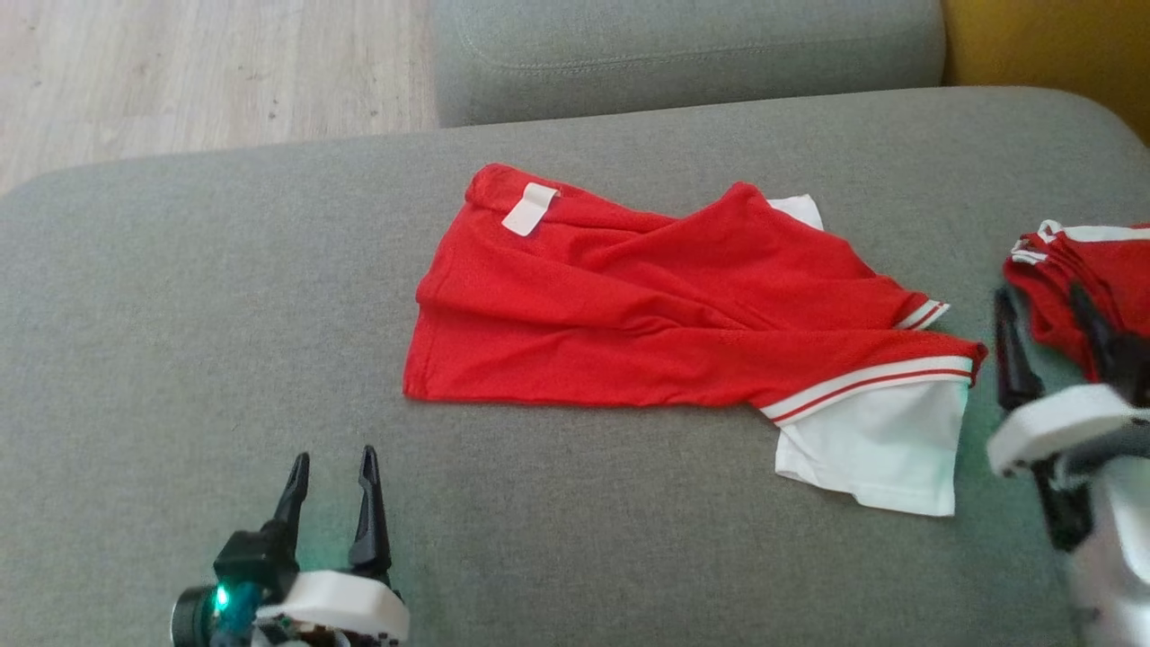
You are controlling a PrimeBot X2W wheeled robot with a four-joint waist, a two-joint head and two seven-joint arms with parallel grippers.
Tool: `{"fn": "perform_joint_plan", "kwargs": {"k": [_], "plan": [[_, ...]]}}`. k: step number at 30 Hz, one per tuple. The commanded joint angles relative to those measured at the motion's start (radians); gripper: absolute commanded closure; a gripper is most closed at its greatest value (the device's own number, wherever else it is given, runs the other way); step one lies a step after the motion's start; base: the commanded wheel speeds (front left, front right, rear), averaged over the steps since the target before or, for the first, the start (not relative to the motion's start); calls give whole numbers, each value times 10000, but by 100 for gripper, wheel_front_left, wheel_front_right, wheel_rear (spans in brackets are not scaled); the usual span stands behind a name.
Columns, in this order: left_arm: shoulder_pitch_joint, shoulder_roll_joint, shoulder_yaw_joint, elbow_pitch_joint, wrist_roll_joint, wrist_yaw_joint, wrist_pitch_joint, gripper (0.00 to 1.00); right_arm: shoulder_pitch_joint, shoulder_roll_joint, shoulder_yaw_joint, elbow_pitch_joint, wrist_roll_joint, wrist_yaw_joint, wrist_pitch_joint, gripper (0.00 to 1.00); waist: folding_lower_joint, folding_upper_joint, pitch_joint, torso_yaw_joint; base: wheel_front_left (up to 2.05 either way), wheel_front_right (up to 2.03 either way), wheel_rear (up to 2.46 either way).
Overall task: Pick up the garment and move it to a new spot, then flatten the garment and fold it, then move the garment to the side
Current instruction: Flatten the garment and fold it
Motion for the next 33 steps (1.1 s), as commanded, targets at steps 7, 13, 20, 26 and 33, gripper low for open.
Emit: {"fn": "perform_joint_plan", "kwargs": {"k": [7, 13, 20, 26, 33], "plan": [[-110, 91, 427, -1032, 1185, 189, -51, 0, 315, 1757, 80, -2468, -137, -9, -157, 0, -1, 0, -319, 27, 0, 0, 0], [179, 91, 545, -1220, 1660, 257, -51, 0, 1307, 2349, 847, -2546, 6, -9, -159, 0, -1, 0, -483, 19, 0, 0, 0], [235, 91, 629, -1188, 1598, 296, -51, 0, 1434, 2464, 953, -2299, -22, -9, -159, 0, -1, 0, -455, -16, 0, 0, 0], [107, 91, 597, -1105, 1409, 268, -51, 0, 1344, 2486, 969, -2227, -92, -9, -160, 0, -1, 0, -315, -121, 0, 0, 0], [-1105, 91, 390, -462, 1109, -144, -51, 0, 1225, 2485, 883, -2321, -110, -9, -160, 0, -1, 0, 705, -496, 0, 0, 0]]}}
